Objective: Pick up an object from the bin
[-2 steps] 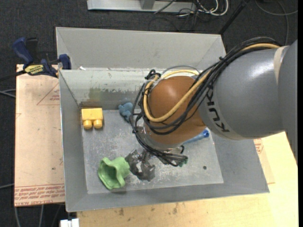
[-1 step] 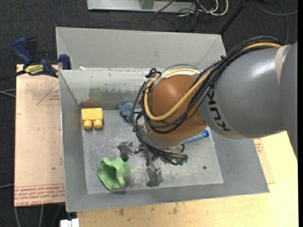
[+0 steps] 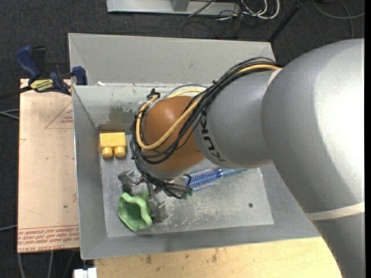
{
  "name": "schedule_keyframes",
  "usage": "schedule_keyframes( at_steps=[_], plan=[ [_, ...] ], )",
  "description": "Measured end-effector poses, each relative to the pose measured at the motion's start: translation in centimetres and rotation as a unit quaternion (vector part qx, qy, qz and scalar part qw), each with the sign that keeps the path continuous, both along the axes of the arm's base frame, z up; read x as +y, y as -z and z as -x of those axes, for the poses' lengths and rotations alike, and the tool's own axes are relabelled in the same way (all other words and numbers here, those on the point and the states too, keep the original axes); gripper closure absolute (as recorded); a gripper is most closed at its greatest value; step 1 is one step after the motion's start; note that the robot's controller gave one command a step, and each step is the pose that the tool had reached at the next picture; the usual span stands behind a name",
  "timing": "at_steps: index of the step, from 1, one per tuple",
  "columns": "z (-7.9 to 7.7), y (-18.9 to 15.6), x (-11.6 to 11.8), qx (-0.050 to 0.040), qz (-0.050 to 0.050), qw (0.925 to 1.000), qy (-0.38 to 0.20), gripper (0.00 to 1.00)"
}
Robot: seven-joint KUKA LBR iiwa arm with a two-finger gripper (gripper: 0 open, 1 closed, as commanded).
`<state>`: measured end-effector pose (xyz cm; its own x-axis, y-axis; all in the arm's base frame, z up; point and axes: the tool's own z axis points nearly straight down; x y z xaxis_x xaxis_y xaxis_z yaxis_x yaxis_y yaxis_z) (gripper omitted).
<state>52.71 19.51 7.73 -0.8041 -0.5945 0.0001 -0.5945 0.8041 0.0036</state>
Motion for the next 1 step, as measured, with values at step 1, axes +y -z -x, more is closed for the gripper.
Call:
schedule_keyframes(
  at_steps=[1],
  plan=[
    [-0.09, -0.39, -0.15, -0.0014, 0.0, 1.0, 0.002, 1.0]
  ],
)
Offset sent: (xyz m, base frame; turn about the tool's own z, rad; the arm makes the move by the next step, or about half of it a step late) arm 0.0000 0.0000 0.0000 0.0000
